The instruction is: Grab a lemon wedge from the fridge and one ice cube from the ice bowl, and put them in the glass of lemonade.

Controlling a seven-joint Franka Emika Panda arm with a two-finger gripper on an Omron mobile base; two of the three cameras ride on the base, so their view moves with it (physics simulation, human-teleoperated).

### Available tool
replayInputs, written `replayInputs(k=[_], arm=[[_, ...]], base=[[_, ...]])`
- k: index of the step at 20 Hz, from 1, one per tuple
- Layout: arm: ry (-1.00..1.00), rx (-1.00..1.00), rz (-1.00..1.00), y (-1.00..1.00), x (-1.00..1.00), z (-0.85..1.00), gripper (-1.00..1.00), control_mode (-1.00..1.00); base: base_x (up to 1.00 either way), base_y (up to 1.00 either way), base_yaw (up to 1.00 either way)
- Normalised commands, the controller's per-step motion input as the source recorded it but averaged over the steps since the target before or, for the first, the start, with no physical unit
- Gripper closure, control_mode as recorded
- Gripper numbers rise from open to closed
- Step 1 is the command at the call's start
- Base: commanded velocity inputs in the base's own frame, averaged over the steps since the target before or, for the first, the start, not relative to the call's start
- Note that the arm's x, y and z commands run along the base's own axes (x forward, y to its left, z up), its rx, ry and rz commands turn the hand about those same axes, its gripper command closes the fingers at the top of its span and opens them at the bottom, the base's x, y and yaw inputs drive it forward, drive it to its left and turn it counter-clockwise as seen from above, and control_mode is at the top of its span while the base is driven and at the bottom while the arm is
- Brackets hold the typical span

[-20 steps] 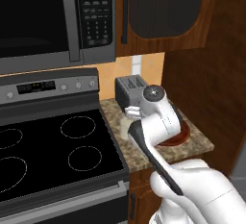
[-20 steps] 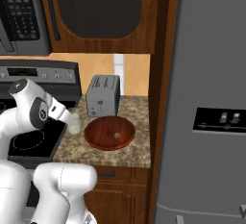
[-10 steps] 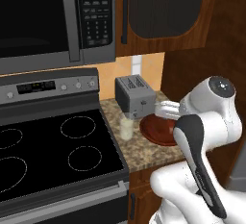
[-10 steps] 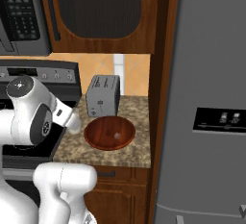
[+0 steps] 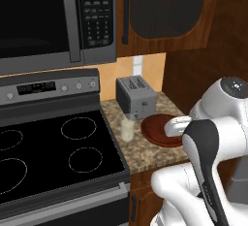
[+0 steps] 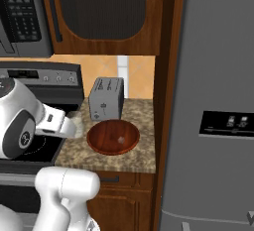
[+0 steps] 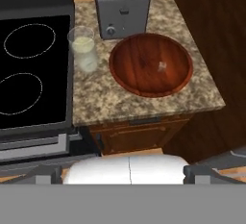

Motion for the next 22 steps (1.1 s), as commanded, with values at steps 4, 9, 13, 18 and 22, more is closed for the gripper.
replayInputs(k=[4,9,13,18,22], arm=[[0.00,0.00,0.00,-0.04,-0.04,0.00,-1.00,-1.00],[0.00,0.00,0.00,0.01,-0.10,-0.06,-1.00,1.00],[0.00,0.00,0.00,0.00,0.00,0.00,-1.00,1.00],[0.00,0.00,0.00,0.00,0.00,0.00,-1.00,1.00],[0.00,0.00,0.00,0.00,0.00,0.00,-1.00,1.00]], base=[[0.00,0.00,0.00],[-0.60,0.00,0.03],[-1.00,-0.22,0.06],[-0.58,-0.93,0.00],[-0.21,-1.00,0.00]])
